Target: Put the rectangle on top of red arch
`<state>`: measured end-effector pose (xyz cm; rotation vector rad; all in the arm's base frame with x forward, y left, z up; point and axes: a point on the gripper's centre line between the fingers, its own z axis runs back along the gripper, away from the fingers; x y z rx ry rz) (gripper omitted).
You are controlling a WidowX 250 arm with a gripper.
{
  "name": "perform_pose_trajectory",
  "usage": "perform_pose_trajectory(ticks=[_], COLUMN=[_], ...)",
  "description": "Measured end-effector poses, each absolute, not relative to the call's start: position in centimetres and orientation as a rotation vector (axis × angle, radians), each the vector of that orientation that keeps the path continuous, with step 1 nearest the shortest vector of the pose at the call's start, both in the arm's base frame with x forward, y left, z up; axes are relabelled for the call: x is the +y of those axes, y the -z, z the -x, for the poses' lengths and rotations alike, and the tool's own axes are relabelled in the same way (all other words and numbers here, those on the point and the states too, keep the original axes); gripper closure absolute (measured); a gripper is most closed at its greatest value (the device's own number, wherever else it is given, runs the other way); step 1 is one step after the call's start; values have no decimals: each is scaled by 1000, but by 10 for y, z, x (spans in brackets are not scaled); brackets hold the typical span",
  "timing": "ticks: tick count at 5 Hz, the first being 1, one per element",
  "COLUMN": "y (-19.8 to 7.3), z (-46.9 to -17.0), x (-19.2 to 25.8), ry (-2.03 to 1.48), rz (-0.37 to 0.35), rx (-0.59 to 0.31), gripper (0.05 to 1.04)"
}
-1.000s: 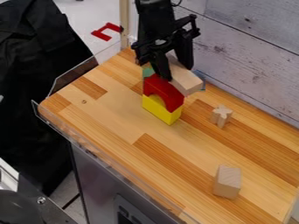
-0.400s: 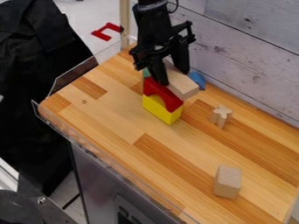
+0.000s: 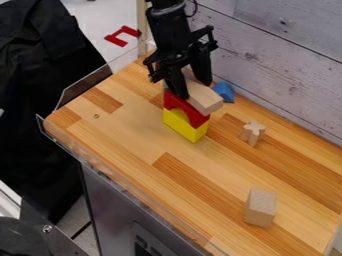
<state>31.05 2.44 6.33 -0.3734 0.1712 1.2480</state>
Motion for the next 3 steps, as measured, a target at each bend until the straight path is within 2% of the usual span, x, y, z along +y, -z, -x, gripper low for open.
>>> perform_pose_trajectory(ticks=[1, 2, 3], y=[-62, -62, -57], z=[-310, -308, -308], x=[25, 25, 24], ry=[-1254, -1243, -1217], rz=[381, 380, 375], rx=[172, 183, 228], gripper=[540, 485, 189])
